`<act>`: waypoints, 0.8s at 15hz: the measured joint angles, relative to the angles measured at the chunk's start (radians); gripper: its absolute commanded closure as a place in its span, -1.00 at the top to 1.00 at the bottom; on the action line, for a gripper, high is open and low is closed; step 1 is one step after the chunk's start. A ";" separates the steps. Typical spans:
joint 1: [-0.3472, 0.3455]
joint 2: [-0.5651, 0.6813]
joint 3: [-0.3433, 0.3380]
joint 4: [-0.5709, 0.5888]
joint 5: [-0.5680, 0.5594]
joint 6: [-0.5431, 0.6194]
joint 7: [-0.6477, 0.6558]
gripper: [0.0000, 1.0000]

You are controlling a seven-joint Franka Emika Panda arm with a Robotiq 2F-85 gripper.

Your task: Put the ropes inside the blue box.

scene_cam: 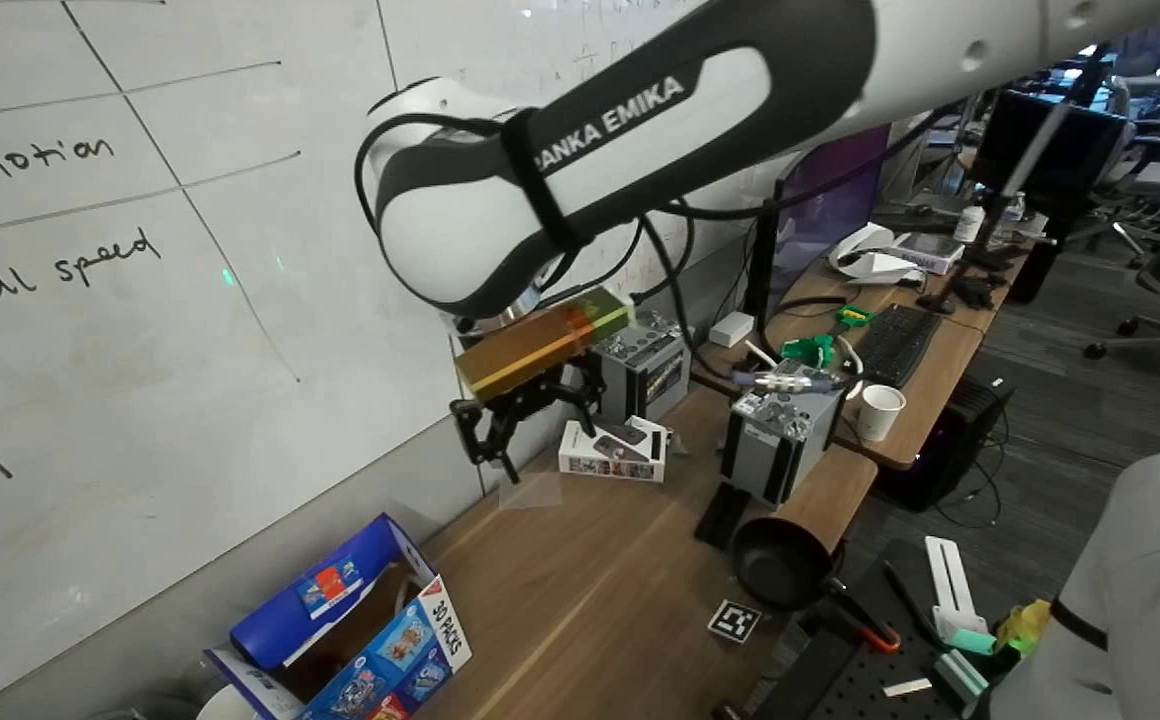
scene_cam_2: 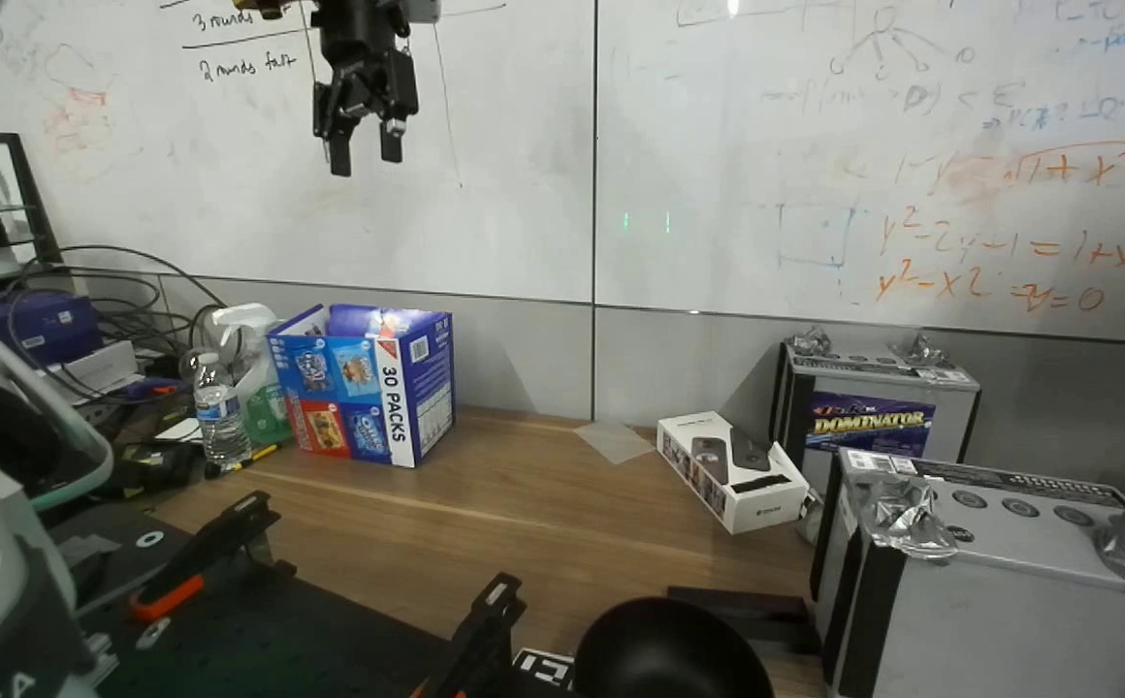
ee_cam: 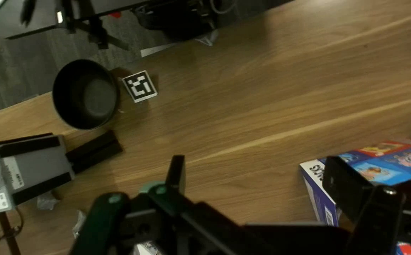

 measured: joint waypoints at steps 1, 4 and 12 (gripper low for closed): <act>-0.007 -0.055 0.000 -0.045 -0.014 -0.003 -0.053 1.00; -0.042 -0.225 -0.005 -0.173 -0.009 -0.001 -0.205 1.00; -0.120 -0.679 -0.081 -0.420 0.008 -0.020 -0.429 1.00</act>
